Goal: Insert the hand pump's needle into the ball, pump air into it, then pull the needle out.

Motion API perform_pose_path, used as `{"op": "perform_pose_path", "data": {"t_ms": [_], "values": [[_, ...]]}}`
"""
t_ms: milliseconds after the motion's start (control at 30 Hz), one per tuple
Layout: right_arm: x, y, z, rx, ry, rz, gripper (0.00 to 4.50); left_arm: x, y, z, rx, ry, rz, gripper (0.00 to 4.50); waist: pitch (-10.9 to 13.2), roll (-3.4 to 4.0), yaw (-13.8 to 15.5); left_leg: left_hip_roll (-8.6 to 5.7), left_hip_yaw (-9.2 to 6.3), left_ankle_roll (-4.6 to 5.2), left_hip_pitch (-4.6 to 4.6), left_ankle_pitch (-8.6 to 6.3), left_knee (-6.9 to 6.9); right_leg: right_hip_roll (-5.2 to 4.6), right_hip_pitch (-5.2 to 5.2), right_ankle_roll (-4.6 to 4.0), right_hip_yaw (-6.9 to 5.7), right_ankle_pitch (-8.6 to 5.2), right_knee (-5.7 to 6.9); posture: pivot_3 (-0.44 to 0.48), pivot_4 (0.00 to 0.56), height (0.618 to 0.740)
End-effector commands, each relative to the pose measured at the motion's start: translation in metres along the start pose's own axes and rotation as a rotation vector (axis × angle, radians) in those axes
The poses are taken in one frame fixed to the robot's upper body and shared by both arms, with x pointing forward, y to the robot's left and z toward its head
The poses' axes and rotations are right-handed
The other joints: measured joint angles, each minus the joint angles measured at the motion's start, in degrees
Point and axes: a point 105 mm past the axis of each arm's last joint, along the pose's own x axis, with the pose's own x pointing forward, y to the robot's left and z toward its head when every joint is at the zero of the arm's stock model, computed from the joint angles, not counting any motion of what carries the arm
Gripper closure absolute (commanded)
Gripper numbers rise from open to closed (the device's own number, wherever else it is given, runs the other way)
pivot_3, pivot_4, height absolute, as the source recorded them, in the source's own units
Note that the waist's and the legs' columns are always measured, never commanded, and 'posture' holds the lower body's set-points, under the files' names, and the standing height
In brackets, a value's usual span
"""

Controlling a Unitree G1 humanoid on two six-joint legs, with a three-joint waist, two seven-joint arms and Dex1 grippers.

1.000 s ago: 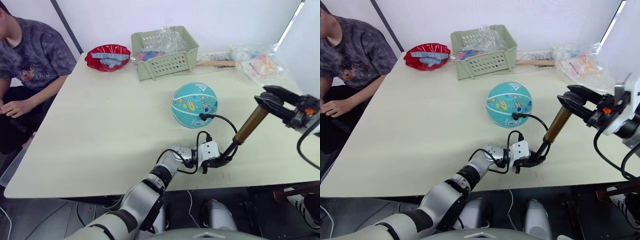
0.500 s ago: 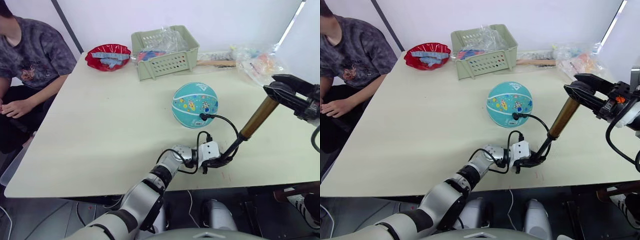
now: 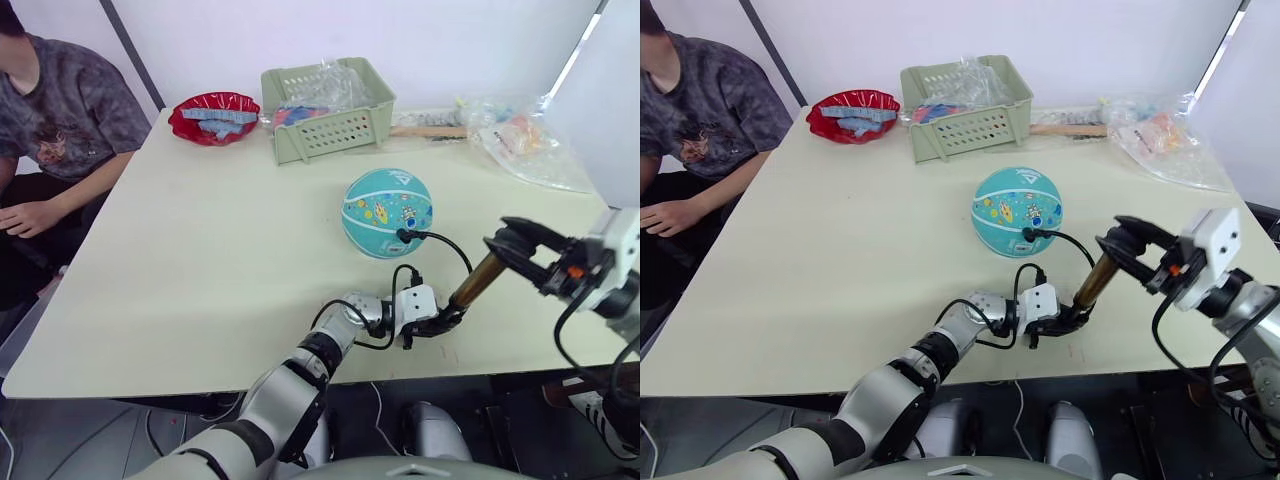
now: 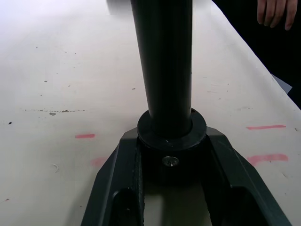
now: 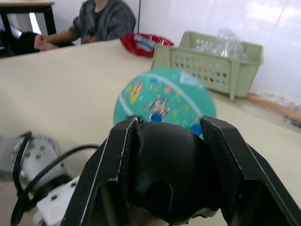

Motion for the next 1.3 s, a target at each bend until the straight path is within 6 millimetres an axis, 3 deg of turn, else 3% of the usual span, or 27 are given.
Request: {"op": "perform_pose_path", "data": {"t_ms": [33, 200, 367, 500, 767, 1100, 1200, 1300], "values": [[0.001, 0.022, -0.056, 0.107, 0.176, 0.041, 2.9, -0.005, -0.022, -0.037, -0.073, 0.126, -0.062, 3.37, -0.03, 0.02, -0.03, 0.01, 0.0, 0.0, 0.0, 0.0, 0.0, 0.0, 0.0, 0.0, 0.0, 0.0, 0.0, 0.0, 0.15, 0.74], [0.005, 0.03, -0.061, 0.111, 0.165, 0.05, 2.9, -0.005, -0.022, -0.037, -0.072, 0.125, -0.064, 3.37, -0.11, 0.1, -0.01, 0.03, -0.01, 0.0, 0.01, 0.0, -0.01, 0.02, 0.0, -0.02, 0.0, 0.0, 0.0, 0.0, 0.15, 0.74], [0.01, 0.023, -0.034, 0.082, 0.072, 0.05, 2.9, -0.005, -0.022, -0.037, -0.07, 0.125, -0.068, 3.37, -0.13, 0.1, -0.05, 0.08, -0.03, 0.0, 0.02, 0.0, -0.01, 0.07, -0.01, -0.02, 0.0, 0.0, 0.0, 0.0, 0.15, 0.74], [0.012, 0.014, 0.002, 0.044, -0.011, 0.061, 2.9, -0.005, -0.022, -0.036, -0.068, 0.125, -0.069, 3.37, 0.0, 0.29, -0.02, 0.08, -0.03, 0.0, -0.02, 0.0, -0.01, 0.06, -0.04, -0.03, 0.0, 0.0, 0.0, 0.0, 0.15, 0.74], [-0.006, -0.026, 0.083, -0.052, -0.152, 0.006, 2.9, -0.005, -0.023, -0.036, -0.072, 0.124, -0.073, 3.37, 0.68, 0.77, 0.12, -0.04, -0.02, 0.0, -0.14, 0.0, 0.0, -0.04, -0.09, -0.03, -0.02, 0.01, 0.0, 0.0, 0.15, 0.74], [-0.025, -0.051, 0.154, -0.125, -0.288, -0.061, 2.9, -0.005, -0.023, -0.036, -0.073, 0.126, -0.072, 3.37, 0.99, 0.71, 0.14, -0.11, 0.06, 0.01, -0.15, 0.01, 0.02, -0.13, -0.08, 0.01, 0.02, 0.04, -0.01, 0.0, 0.15, 0.74], [-0.026, -0.053, 0.159, -0.112, -0.31, -0.065, 2.9, -0.005, -0.023, -0.037, -0.073, 0.126, -0.072, 3.37, 1.16, 0.8, 0.17, -0.11, 0.04, 0.01, -0.24, 0.01, 0.01, -0.13, -0.12, 0.03, 0.0, 0.06, -0.01, 0.0, 0.15, 0.74], [-0.022, -0.049, 0.143, -0.08, -0.272, -0.05, 2.9, -0.005, -0.023, -0.037, -0.073, 0.126, -0.072, 3.37, 1.2, 0.8, 0.19, -0.13, 0.08, 0.01, -0.27, 0.01, 0.01, -0.14, -0.13, 0.2, 0.0, 0.16, -0.05, 0.0, 0.15, 0.74]]}}
